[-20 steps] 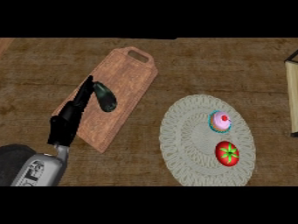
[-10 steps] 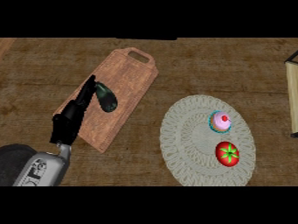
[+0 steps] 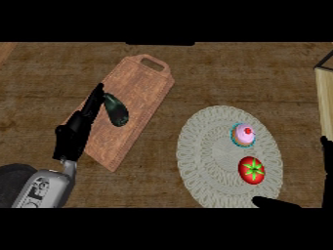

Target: Pick the tomato from the placemat and place it in the tiered shelf

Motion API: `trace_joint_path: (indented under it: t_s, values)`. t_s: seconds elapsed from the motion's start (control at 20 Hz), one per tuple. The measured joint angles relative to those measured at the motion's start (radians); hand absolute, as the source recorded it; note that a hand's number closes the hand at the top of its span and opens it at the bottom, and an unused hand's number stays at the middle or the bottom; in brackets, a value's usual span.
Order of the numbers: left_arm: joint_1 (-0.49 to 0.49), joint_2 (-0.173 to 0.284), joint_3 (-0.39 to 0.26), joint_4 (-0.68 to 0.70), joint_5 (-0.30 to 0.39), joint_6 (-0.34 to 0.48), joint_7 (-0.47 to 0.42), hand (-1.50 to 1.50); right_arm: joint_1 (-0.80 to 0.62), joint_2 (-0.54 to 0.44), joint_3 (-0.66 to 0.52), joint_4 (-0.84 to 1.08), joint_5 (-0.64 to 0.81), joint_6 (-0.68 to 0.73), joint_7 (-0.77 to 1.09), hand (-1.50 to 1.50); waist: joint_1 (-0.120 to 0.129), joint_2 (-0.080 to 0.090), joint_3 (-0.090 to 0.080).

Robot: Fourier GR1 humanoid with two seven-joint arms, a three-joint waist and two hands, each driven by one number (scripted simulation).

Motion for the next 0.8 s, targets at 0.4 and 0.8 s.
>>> trace_joint_path:
  t_s: [0.4,0.8]
  values:
    - [0.007,-0.005,0.013,0.002,-0.009,-0.003,-0.006,0.0,-0.079,0.17,0.012,0.048,0.136,0.1,0.0,-1.5,-0.013,-0.002,0.001]
    - [0.018,-0.02,0.022,0.014,-0.023,0.0,-0.017,0.0,-0.121,0.296,-0.012,0.14,0.225,0.153,-0.024,-1.5,-0.017,-0.003,0.003]
